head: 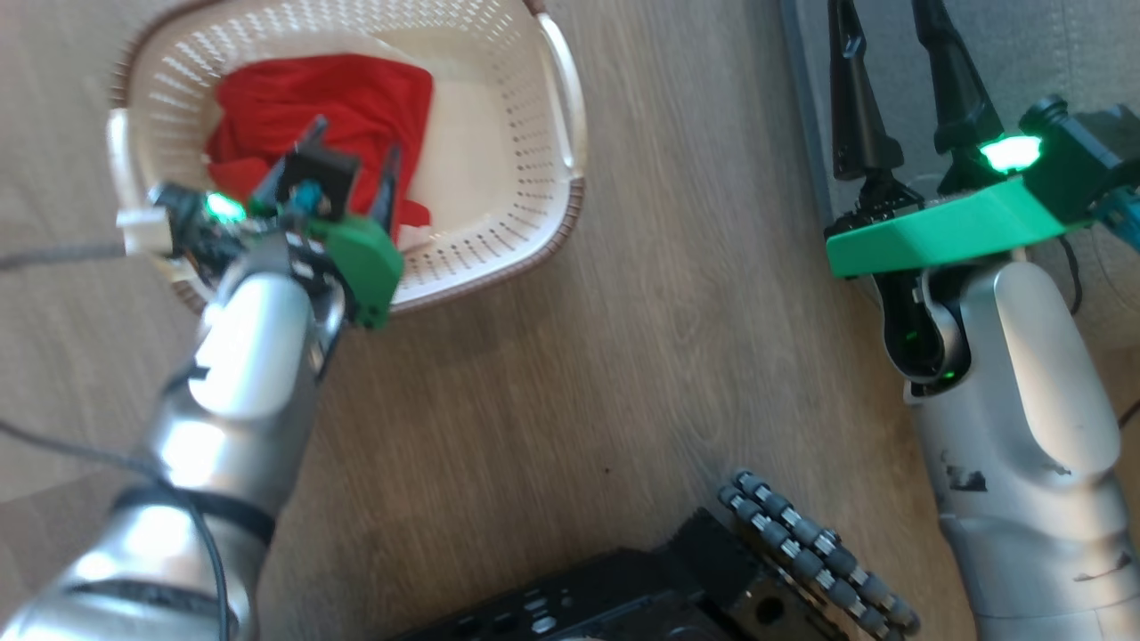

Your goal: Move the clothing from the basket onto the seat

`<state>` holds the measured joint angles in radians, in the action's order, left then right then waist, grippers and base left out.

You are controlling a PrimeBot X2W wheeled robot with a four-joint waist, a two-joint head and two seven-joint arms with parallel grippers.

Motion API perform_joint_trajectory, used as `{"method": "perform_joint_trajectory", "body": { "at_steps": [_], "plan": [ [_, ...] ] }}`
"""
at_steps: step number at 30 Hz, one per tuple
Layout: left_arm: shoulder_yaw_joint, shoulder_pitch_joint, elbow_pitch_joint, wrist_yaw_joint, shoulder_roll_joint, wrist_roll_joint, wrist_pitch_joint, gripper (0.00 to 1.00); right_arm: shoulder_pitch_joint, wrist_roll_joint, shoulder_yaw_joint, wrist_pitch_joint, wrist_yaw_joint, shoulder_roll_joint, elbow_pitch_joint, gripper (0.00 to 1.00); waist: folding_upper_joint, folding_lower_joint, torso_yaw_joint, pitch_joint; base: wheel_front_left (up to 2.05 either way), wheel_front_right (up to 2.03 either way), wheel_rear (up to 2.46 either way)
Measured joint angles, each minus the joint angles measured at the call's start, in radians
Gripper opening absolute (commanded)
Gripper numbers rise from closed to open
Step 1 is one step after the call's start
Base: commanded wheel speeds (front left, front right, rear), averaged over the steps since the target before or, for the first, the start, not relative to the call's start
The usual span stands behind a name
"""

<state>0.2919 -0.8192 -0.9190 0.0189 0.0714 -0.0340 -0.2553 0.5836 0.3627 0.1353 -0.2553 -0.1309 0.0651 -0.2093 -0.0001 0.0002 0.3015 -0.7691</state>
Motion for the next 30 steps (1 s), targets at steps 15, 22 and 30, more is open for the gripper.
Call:
{"method": "perform_joint_trajectory", "body": {
  "at_steps": [15,22,30],
  "plan": [
    [0.123,-0.256,-0.334,-0.076,0.026,-0.135,0.199,1.00,0.023,0.083,0.063,0.000,0.000,-0.004,0.014,1.00,0.0000,-0.0001,0.079,-0.083,0.00,0.00,0.00],
    [0.197,-0.313,-0.362,-0.074,0.034,-0.193,0.279,1.00,0.023,0.117,0.091,0.000,0.000,-0.006,0.023,1.00,0.0000,-0.0001,0.109,-0.104,0.00,0.00,0.00],
    [0.272,-0.368,-0.376,-0.042,0.078,-0.254,0.407,1.00,0.023,0.172,0.117,0.000,0.000,-0.009,0.040,1.00,0.0000,-0.0001,0.156,-0.153,0.00,0.00,0.00]
  ]
}}
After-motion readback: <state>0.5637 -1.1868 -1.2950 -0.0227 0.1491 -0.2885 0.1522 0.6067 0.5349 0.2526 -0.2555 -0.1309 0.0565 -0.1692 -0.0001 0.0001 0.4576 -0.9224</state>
